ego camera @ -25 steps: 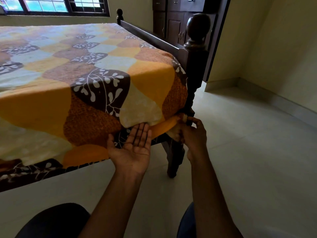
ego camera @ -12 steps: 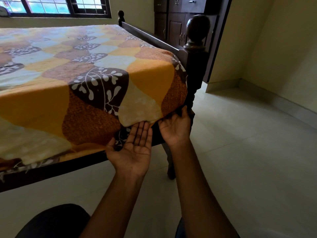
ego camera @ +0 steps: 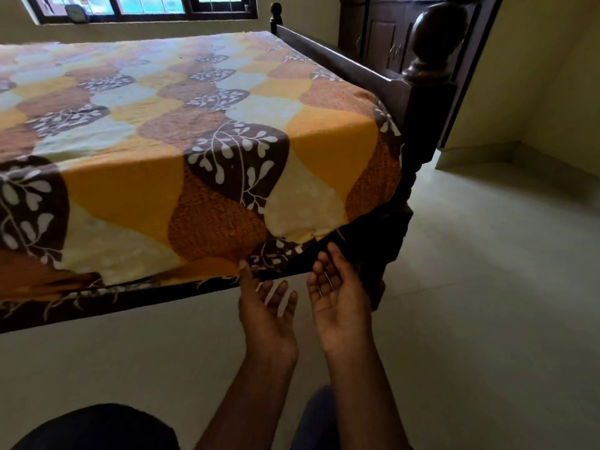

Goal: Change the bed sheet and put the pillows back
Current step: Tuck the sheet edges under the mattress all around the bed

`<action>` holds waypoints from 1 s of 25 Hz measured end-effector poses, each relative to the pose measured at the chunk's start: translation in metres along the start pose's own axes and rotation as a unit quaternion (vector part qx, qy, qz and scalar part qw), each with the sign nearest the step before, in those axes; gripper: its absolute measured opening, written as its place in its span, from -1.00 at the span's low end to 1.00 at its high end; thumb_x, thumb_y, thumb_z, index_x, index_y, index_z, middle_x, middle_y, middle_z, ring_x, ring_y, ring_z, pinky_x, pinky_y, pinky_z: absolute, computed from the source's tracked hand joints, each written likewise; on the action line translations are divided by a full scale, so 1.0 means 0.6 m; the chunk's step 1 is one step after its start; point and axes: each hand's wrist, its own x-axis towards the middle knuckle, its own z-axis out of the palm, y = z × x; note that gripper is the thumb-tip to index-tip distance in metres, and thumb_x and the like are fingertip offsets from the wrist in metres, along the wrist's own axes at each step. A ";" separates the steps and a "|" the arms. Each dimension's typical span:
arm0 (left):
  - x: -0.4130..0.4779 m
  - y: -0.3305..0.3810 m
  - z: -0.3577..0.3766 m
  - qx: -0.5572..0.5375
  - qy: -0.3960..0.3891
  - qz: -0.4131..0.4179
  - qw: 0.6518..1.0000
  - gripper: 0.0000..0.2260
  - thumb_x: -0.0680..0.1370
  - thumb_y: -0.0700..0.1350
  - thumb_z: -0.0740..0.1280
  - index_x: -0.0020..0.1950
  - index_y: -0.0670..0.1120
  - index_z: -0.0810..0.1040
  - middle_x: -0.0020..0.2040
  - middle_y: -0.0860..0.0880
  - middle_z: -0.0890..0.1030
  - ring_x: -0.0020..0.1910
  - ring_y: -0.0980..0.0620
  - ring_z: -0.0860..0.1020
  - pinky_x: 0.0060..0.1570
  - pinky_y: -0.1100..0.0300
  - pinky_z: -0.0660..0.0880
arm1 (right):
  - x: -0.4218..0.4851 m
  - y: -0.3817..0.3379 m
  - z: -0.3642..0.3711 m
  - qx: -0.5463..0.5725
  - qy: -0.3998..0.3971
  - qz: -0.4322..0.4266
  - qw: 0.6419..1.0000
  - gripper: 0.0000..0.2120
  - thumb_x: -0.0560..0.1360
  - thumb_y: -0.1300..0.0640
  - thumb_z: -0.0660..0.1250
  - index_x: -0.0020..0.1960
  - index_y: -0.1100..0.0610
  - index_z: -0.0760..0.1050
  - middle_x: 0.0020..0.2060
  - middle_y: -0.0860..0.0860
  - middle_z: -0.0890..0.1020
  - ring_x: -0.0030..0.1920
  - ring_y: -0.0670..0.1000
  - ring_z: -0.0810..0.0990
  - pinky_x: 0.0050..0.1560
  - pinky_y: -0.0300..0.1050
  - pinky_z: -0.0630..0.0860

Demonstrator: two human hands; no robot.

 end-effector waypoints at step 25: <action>0.105 0.219 -0.182 -0.004 0.081 0.121 0.989 -0.80 0.51 -0.09 0.34 0.12 -0.06 0.50 -0.07 0.01 0.56 0.06 0.01 0.49 -0.18 0.17 0.46 | 0.013 0.177 0.080 -0.225 -0.058 0.054 0.971 -0.87 0.45 0.10 0.39 -0.16 0.02 0.43 -0.08 -0.06 0.52 0.12 0.02 0.47 0.13 -0.04 0.47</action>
